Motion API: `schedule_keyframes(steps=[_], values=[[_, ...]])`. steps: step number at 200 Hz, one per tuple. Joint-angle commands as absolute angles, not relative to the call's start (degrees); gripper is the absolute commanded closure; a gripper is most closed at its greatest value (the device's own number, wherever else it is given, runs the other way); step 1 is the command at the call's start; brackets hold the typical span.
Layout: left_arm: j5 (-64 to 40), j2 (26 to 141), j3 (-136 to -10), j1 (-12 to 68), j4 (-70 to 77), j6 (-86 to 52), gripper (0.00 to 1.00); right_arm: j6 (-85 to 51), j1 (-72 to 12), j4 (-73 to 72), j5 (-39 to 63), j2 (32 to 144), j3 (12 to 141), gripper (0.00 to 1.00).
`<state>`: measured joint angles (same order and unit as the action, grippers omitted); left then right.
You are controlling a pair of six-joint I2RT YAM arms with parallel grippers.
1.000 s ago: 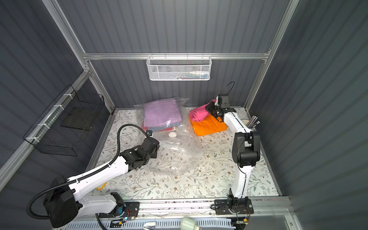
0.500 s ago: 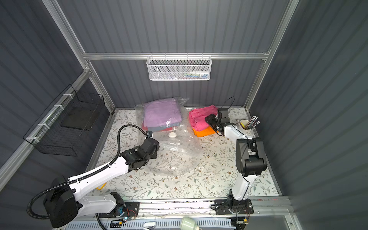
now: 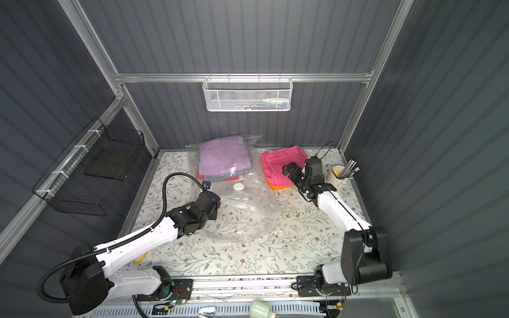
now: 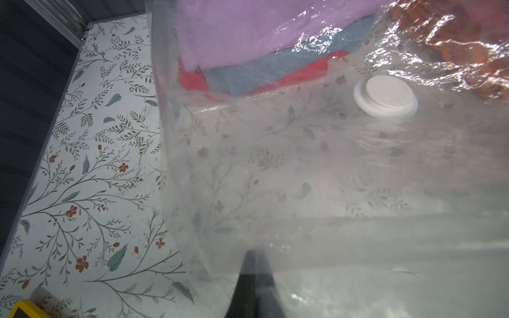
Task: Take the trousers out of the vacuum bag
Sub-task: Place the trousers at the center of the board.
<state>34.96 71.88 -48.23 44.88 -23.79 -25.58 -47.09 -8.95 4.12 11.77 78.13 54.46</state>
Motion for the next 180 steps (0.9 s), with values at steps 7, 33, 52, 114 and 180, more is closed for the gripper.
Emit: schedule_keyframes(steps=[7, 33, 52, 114, 180], values=[[35.5, 71.5, -47.5, 44.3, -23.1, -26.3, 1.00, -42.4, -9.2, 9.3, 11.8, 75.2, 55.4, 0.01], [35.1, 71.6, -47.7, 44.3, -23.0, -26.1, 1.00, -38.5, -9.3, 11.7, 12.6, 79.7, 63.5, 0.01], [34.9, 71.5, -48.1, 44.2, -23.4, -26.2, 1.00, -36.4, -9.1, 12.5, 13.8, 85.7, 70.5, 0.01], [35.1, 71.1, -48.5, 44.3, -24.0, -26.5, 1.00, -34.5, -8.1, 6.1, 15.6, 104.3, 78.6, 0.01], [35.5, 71.3, -49.7, 44.3, -24.7, -26.2, 1.00, -39.9, -6.2, -1.8, 20.6, 107.8, 73.7, 0.01]])
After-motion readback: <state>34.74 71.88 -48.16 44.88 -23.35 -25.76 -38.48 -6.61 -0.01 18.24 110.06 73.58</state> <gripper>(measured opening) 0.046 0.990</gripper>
